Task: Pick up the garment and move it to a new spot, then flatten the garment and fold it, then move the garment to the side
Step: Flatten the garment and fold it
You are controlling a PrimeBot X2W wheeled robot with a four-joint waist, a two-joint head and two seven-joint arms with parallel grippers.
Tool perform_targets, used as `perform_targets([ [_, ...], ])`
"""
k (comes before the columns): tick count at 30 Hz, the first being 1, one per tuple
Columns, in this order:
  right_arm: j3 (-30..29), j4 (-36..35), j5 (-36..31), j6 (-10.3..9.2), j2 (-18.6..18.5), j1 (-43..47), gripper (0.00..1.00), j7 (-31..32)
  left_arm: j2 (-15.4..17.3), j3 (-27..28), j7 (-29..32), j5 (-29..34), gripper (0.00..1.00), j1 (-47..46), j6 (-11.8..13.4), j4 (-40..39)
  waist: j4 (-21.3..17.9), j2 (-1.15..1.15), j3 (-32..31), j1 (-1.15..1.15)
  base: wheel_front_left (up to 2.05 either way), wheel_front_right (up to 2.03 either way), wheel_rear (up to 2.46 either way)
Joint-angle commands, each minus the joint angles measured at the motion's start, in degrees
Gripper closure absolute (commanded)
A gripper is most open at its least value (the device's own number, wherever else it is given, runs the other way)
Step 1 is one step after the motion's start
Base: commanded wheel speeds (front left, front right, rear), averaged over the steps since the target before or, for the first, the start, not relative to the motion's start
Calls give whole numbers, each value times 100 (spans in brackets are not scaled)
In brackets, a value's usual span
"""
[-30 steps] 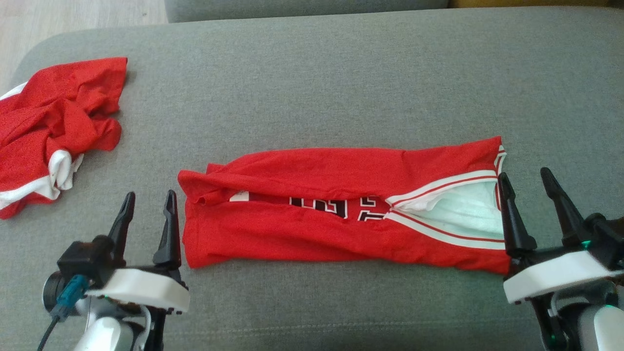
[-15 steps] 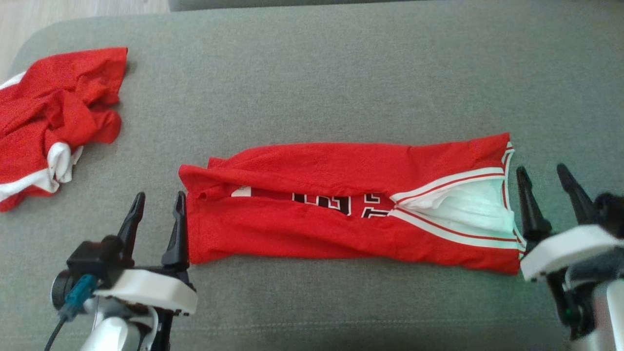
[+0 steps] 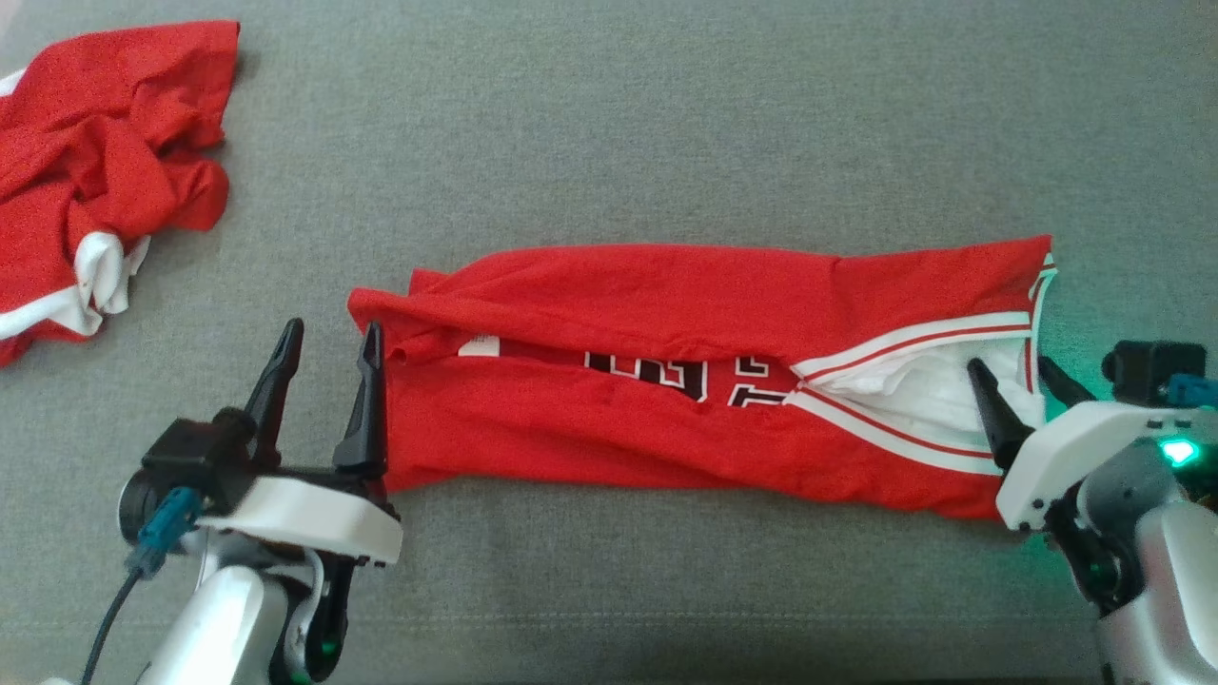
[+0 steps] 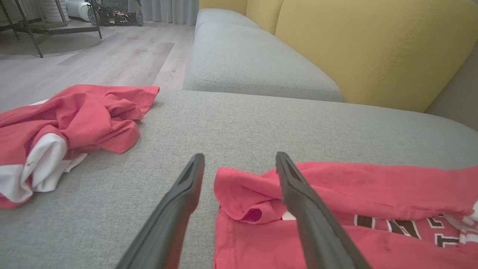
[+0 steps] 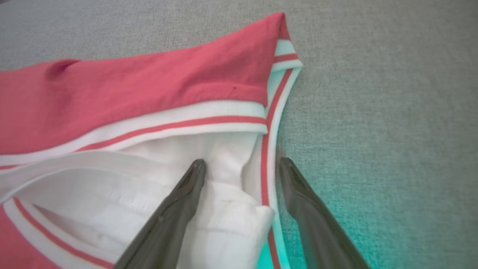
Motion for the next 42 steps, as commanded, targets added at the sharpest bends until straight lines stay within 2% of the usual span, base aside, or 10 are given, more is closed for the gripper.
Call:
perform_targets([
  [1,116,-100,120,-4,-90,-145,0,149,65,225,-70,14,0,-279,-50,-114,26,0,64,0,0,0,0],
  [4,136,-67,264,-4,-96,-109,0,376,42,234,-94,9,0,-318,-70,-60,38,0,98,0,0,0,0],
  [6,138,-140,387,-4,-87,-21,100,463,26,246,-113,9,0,-332,-81,-22,40,0,103,0,0,0,0],
  [18,-276,-783,347,-4,-144,308,100,256,52,338,-149,10,0,-271,-65,-14,-138,0,-35,0,0,0,0],
  [25,-857,-820,327,-4,-465,396,100,252,36,342,-158,-8,0,-258,-86,13,-204,0,-135,0,0,0,0],
  [28,-936,-833,347,-4,-556,383,100,282,26,333,-160,-6,0,-245,-84,28,-210,0,-189,0,0,0,0],
  [34,-507,-1631,391,-4,-443,288,100,481,24,355,-164,-31,0,-126,-48,31,-269,0,-390,0,0,0,0],
  [39,158,-2583,502,-4,-175,217,100,864,15,324,-141,-51,0,-27,-10,-14,-270,0,-544,0,0,0,0],
  [42,718,-2871,621,-4,36,97,100,999,15,295,-121,-59,0,-24,-12,-43,-218,0,-586,0,0,0,0],
])
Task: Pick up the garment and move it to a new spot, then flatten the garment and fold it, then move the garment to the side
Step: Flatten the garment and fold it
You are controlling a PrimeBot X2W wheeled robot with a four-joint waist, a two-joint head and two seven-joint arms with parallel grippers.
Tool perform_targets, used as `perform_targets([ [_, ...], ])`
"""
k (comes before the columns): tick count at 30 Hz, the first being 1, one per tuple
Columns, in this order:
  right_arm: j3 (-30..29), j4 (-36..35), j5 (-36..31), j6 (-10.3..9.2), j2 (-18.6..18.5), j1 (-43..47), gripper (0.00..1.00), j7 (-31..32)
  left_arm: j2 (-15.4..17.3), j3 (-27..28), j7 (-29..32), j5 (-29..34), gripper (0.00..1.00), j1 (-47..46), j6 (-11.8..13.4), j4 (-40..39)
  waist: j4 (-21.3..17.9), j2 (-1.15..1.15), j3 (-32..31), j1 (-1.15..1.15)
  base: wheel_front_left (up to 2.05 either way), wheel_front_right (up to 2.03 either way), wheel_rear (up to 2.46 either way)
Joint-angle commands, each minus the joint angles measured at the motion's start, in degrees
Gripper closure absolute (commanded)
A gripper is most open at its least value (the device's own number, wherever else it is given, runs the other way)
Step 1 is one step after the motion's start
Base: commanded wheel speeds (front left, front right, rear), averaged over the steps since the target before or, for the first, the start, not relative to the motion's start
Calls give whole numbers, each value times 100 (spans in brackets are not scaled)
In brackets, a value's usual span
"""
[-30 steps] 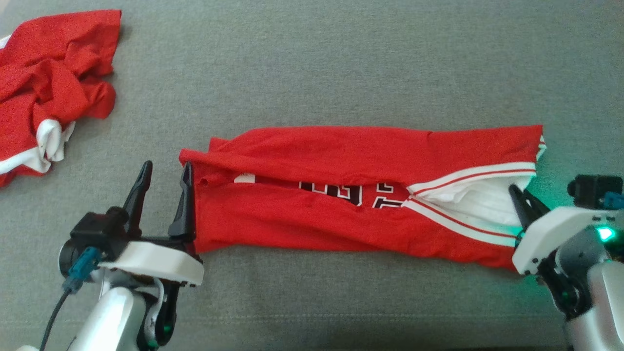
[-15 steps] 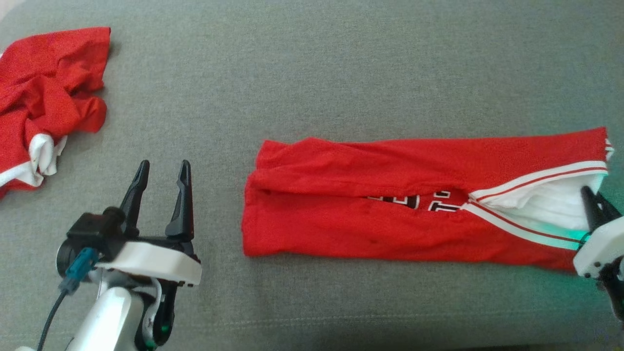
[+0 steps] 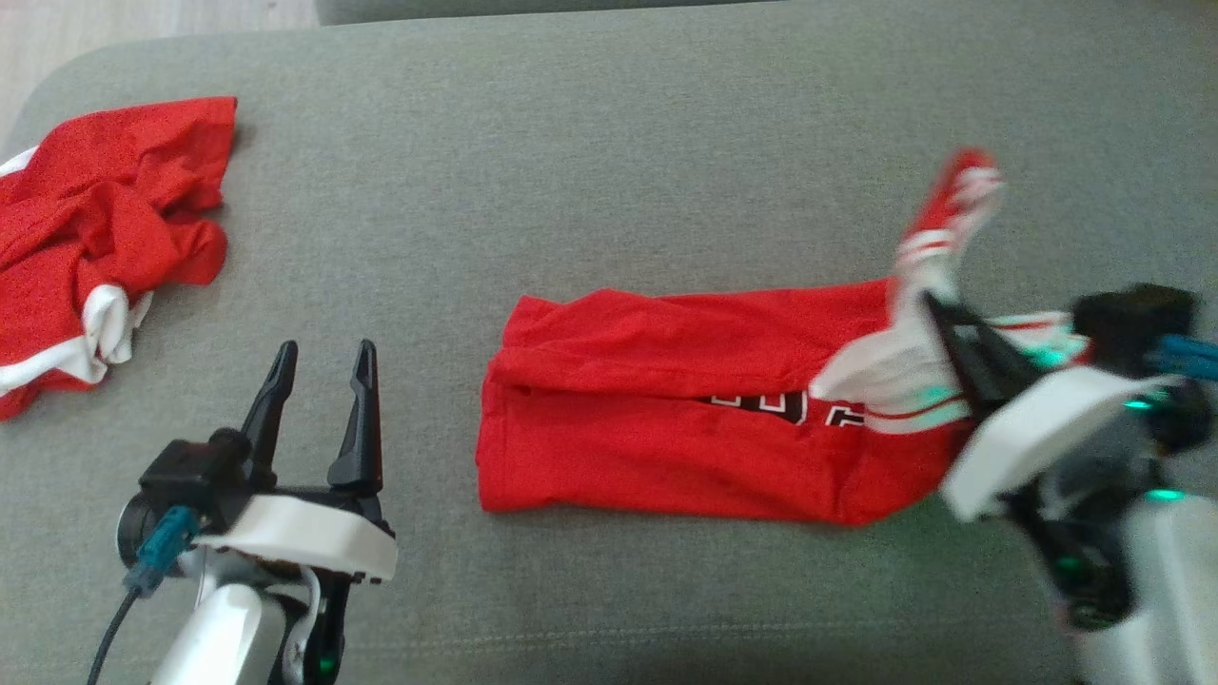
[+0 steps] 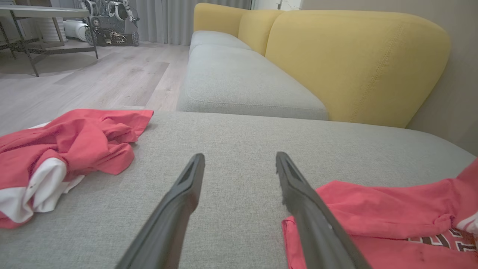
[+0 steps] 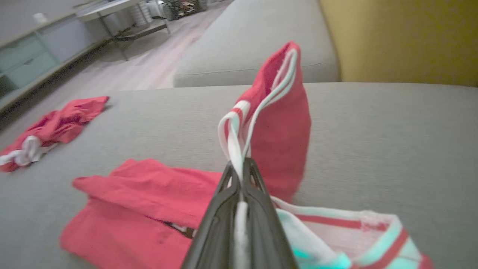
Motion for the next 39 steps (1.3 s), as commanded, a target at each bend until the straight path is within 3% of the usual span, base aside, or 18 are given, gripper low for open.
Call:
perform_targets([
  [1,262,-237,85,-4,75,-312,100,11,74,189,-16,-53,0,-170,21,-202,45,0,-9,0,0,0,0],
  [4,790,-7,210,-4,352,-529,100,-70,70,160,-11,-65,0,-195,-2,-187,158,0,-23,0,0,0,0],
  [10,1745,1097,663,-4,703,-901,100,-574,-7,63,-17,-88,0,-271,-64,-88,513,0,0,0,0,0,0],
  [18,2526,2547,1459,-4,758,-1494,100,-1692,-100,-23,-35,-103,0,-348,-135,47,846,0,72,0,0,0,0],
  [24,2919,3257,1830,-4,759,-1874,100,-2177,-140,-38,-48,-89,0,-383,-158,94,904,0,140,0,0,0,0],
  [25,2986,3361,1913,-4,760,-1941,65,-2263,-145,-38,-51,-84,0,-392,-159,97,903,0,157,0,0,0,0],
  [26,3050,3453,1975,-4,760,-2008,41,-2345,-150,-37,-53,-80,0,-403,-162,101,900,0,170,0,0,0,0],
  [27,3121,3531,2023,-4,760,-2078,0,-2425,-152,-33,-54,-78,0,-413,-164,103,889,0,188,0,0,0,0],
  [34,3473,3616,2065,-4,760,-2447,0,-3159,-145,10,-65,-56,0,-432,-173,128,749,0,197,0,0,0,0],
  [39,3165,3446,1776,-4,760,-2508,0,-3675,-95,60,-68,-37,0,-389,-142,112,586,0,136,0,0,0,0],
])
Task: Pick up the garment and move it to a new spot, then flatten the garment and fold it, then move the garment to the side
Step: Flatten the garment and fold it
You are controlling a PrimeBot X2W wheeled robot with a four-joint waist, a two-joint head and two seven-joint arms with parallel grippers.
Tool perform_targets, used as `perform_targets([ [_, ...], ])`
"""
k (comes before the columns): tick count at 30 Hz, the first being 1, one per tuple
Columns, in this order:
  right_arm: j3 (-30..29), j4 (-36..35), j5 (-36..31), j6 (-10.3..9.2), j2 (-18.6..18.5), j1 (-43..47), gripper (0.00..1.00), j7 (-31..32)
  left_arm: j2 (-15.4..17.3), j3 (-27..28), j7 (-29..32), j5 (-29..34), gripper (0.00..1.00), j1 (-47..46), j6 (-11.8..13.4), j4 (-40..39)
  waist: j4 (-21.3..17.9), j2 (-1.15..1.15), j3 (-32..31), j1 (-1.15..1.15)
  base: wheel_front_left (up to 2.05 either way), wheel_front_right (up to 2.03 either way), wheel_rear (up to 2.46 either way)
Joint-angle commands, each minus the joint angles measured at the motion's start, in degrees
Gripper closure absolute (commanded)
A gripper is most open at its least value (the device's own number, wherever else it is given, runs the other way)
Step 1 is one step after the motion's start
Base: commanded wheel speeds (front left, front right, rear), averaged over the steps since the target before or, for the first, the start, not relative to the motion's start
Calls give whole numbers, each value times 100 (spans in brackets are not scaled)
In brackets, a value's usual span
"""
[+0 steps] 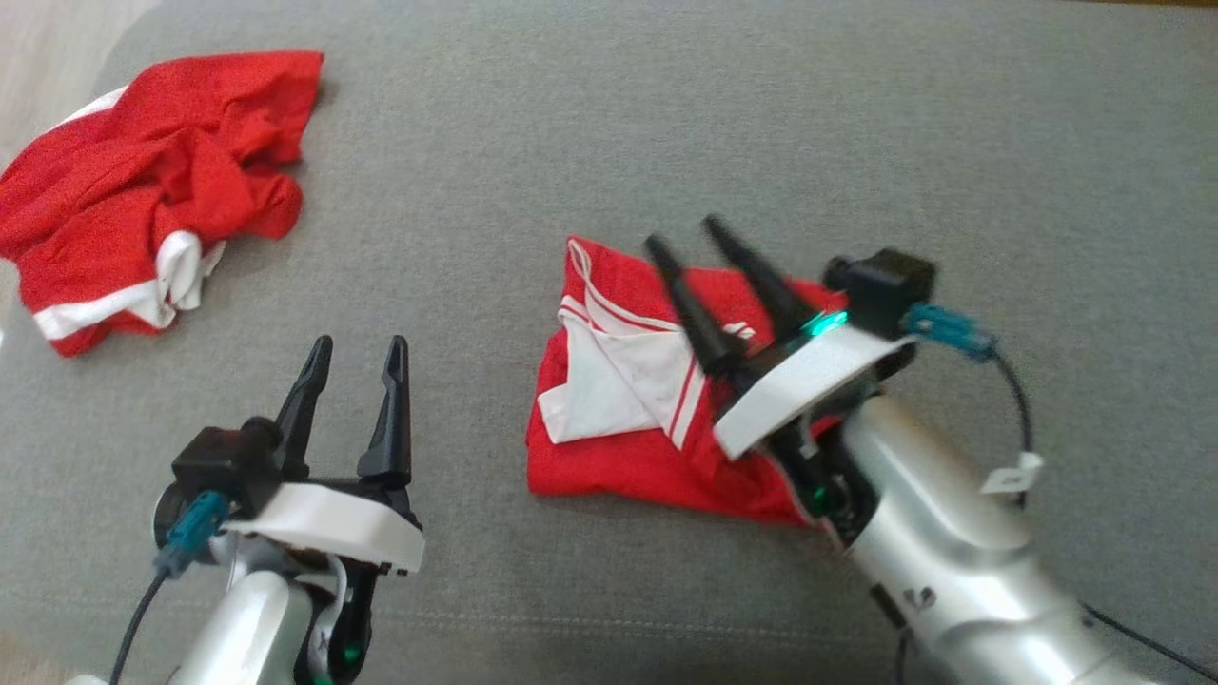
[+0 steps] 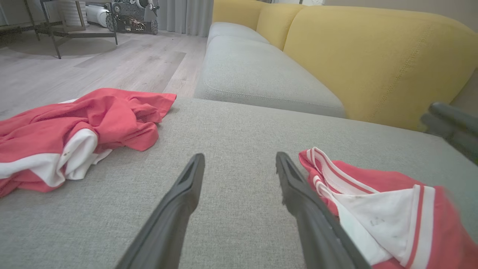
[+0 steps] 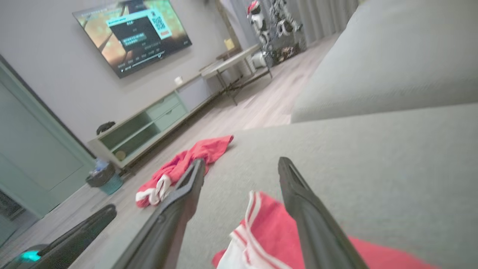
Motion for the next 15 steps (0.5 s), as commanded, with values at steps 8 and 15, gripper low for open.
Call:
perform_targets([
  [8,-1402,-857,-1154,-5,-387,497,0,-205,264,310,-42,107,0,-80,125,-272,-317,0,-153,0,0,0,0],
  [15,-2685,-2069,-2113,-5,-618,1597,0,326,445,354,47,150,0,-31,185,-371,-503,0,-203,0,0,0,0],
])
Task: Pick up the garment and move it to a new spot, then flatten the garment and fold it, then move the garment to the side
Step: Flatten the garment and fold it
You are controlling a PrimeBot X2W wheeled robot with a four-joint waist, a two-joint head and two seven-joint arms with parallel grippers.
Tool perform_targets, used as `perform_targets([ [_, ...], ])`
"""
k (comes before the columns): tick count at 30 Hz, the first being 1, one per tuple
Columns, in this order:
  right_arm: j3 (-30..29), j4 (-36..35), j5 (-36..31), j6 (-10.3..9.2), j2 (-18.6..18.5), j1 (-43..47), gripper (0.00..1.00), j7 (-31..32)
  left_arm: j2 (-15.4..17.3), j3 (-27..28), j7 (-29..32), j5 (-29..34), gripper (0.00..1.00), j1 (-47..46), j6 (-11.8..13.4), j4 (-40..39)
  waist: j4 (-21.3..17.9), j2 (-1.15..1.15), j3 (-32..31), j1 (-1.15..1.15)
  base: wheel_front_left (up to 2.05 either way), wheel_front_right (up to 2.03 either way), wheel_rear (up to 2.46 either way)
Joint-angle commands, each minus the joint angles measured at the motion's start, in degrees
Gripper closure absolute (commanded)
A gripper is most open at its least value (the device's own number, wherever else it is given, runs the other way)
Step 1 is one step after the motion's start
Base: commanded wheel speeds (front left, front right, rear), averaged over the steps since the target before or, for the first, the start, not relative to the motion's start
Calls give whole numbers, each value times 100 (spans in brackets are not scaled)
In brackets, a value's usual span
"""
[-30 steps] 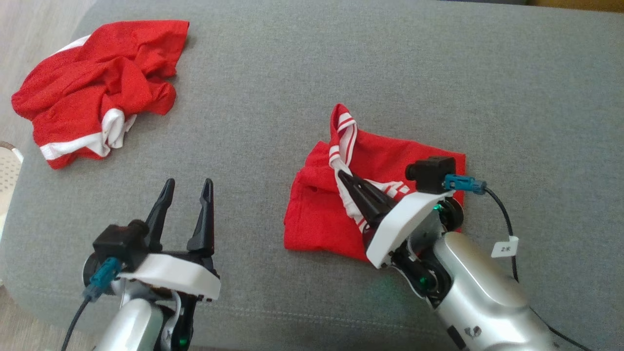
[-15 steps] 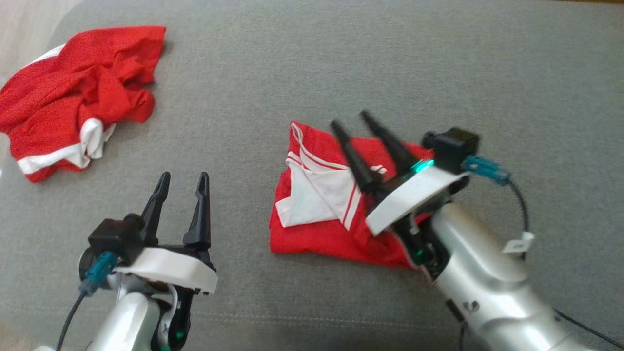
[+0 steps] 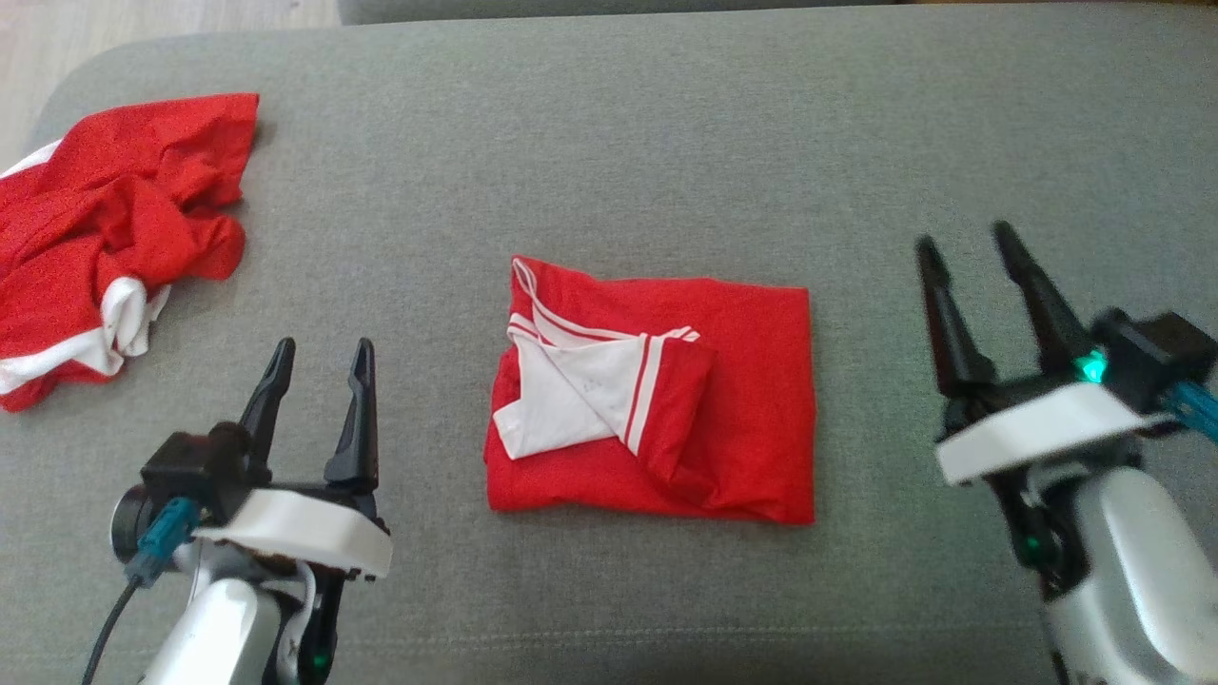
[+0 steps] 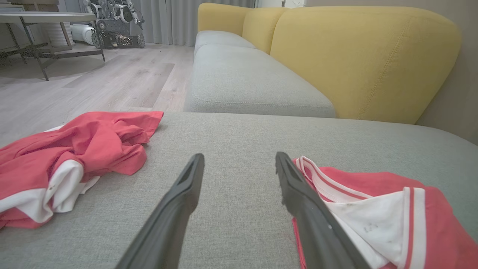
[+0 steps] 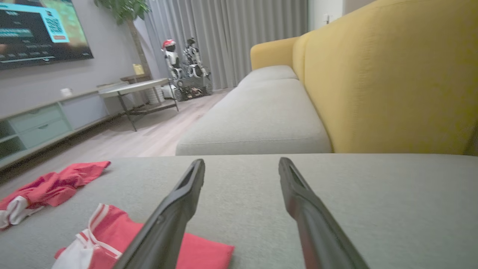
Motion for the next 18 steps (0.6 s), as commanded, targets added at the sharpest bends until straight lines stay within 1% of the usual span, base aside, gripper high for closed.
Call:
perform_targets([
  [1,-54,-407,-147,-4,-20,77,0,127,172,252,8,53,0,-116,39,-218,-42,0,-13,0,0,0,0],
  [3,-344,-887,-375,-4,8,504,0,403,220,251,41,57,0,-93,50,-244,-83,0,-32,0,0,0,0],
  [7,-538,-1328,-506,-4,45,904,0,661,260,233,67,59,0,-52,57,-249,-105,0,-67,0,0,0,0],
  [10,-627,-1523,-540,-4,97,1082,0,777,277,211,101,59,0,-9,75,-275,-109,0,-87,0,0,0,0],
  [18,-684,-1725,-533,-4,184,1223,0,900,311,180,153,33,0,54,93,-312,-90,0,-128,0,0,0,0],
])
